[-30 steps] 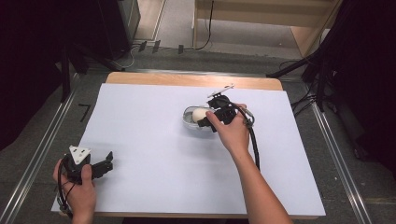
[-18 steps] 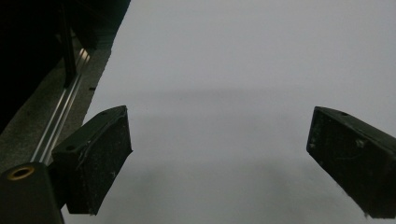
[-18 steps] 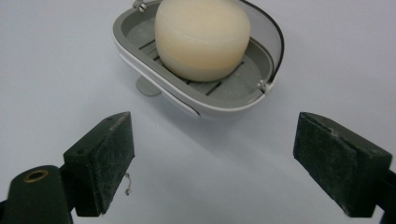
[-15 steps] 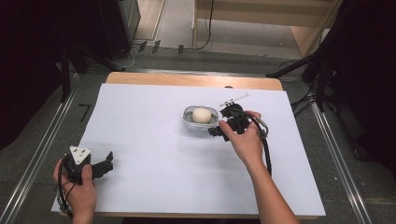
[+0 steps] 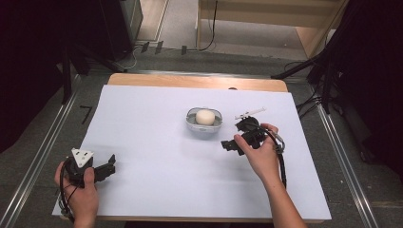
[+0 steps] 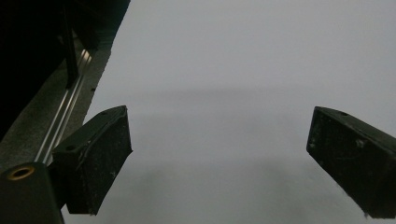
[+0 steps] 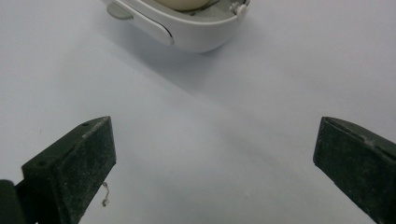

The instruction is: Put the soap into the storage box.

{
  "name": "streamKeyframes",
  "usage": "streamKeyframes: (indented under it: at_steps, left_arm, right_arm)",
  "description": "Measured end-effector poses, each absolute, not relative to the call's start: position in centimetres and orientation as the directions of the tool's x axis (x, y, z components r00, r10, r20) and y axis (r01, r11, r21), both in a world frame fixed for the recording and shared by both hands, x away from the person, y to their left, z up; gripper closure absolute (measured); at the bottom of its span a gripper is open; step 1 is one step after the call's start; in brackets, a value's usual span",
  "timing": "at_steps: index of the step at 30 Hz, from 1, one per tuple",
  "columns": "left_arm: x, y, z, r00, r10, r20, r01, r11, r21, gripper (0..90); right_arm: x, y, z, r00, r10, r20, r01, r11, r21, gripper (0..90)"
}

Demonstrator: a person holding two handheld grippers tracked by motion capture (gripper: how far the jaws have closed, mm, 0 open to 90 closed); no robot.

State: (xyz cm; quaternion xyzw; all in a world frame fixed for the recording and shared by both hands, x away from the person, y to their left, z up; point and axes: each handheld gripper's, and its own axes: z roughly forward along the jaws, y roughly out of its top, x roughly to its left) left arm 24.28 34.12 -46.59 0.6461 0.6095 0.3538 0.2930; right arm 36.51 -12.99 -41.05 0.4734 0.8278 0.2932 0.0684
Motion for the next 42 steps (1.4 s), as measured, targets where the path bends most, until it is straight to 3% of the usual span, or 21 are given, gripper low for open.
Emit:
streamKeyframes:
  at_steps: [42]
  left_arm:
    - [24.2, 33.8, -46.6, 0.011, 0.991, 0.132, 0.577, -0.114, 0.809, 7.2]
  right_arm:
    - [30.2, -22.3, -45.5, -0.485, 0.849, 0.211, 0.723, 0.253, 0.643, 0.0]
